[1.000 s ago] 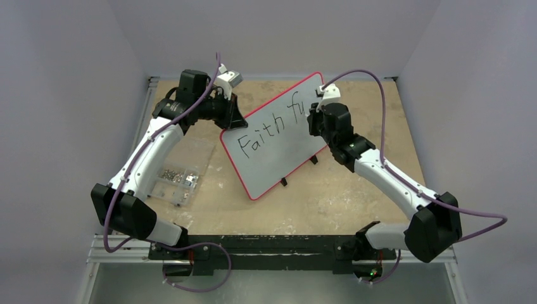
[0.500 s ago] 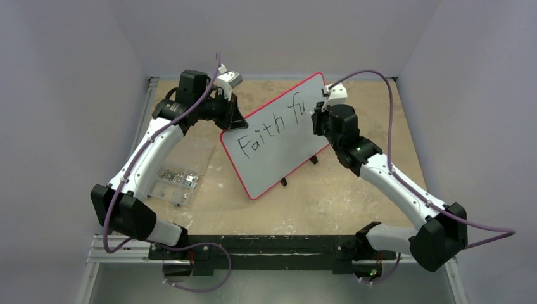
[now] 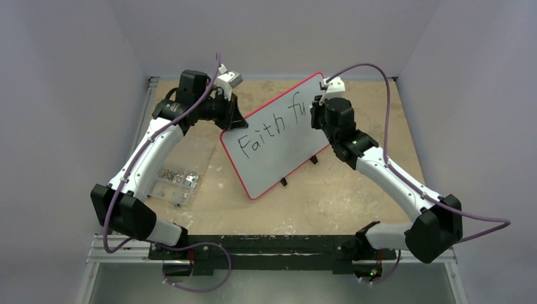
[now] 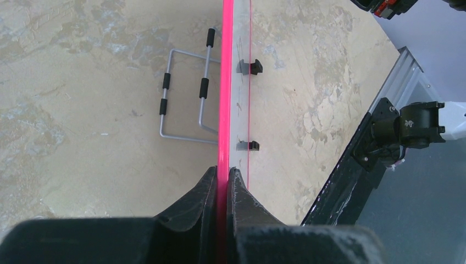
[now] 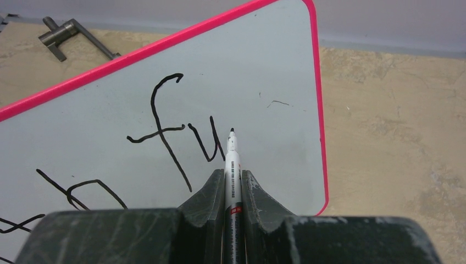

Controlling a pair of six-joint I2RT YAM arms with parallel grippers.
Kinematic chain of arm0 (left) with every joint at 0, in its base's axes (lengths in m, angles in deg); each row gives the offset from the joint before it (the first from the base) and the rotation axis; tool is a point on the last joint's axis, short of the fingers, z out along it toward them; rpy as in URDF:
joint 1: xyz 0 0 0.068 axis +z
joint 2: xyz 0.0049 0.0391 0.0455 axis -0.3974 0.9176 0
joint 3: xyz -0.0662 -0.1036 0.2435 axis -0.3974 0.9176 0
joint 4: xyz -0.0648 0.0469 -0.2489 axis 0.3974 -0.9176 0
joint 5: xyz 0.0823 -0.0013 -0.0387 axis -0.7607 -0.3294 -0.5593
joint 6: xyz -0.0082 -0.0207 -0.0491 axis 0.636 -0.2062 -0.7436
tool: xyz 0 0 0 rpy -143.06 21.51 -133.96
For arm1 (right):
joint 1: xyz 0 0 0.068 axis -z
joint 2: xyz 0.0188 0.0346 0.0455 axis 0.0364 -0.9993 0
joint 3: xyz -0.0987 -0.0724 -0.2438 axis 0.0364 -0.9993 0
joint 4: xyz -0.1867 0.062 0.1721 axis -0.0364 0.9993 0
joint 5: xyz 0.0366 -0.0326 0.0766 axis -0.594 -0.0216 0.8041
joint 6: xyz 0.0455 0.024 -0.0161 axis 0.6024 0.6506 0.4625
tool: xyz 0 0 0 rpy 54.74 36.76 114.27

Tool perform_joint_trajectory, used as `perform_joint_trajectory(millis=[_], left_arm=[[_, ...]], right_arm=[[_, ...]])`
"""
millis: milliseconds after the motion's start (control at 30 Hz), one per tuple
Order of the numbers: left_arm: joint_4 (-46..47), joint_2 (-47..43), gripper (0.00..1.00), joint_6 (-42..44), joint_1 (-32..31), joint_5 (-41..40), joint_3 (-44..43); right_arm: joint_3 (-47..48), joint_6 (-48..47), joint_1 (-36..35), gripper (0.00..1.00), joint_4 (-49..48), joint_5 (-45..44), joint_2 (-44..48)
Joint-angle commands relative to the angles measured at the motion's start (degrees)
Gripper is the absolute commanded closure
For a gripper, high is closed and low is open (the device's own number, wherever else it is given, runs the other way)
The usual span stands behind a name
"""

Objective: Write a sentence on the whiteboard

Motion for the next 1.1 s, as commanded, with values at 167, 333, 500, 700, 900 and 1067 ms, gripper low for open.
perform_joint_trajectory(millis=[167,333,500,700,900,1067], left_arm=[[4.5,-2.5,1.0,3.1,0.5,-3.8,-0.5],[4.4,-2.4,1.0,3.2,0.5,-3.9,-0.5],[4.5,-2.4,1.0,3.3,0.5,-4.0,-0.5],[4.4,-2.4,1.0,3.2,0.5,-4.0,-0.5],[4.3,-2.4,1.0,3.3,0.5,-4.1,-0.5],[4.4,-2.4,1.0,3.2,0.5,-4.1,-0.5]], right_arm=[[3.2,-0.1,0.1,1.0,-3.3,0.4,-2.2],[2.9,-0.4,0.2,1.0,-3.3,-1.1,-3.0],[4.0,-0.6,0.8,1.0,-2.7,-2.5,-4.0],[6.2,-1.1,1.2,1.0,-2.4,-2.6,-4.9],[7.5,-0.4,1.2,1.0,-2.3,0.2,-5.2],[5.5,0.8,1.2,1.0,-2.3,3.0,-4.5]])
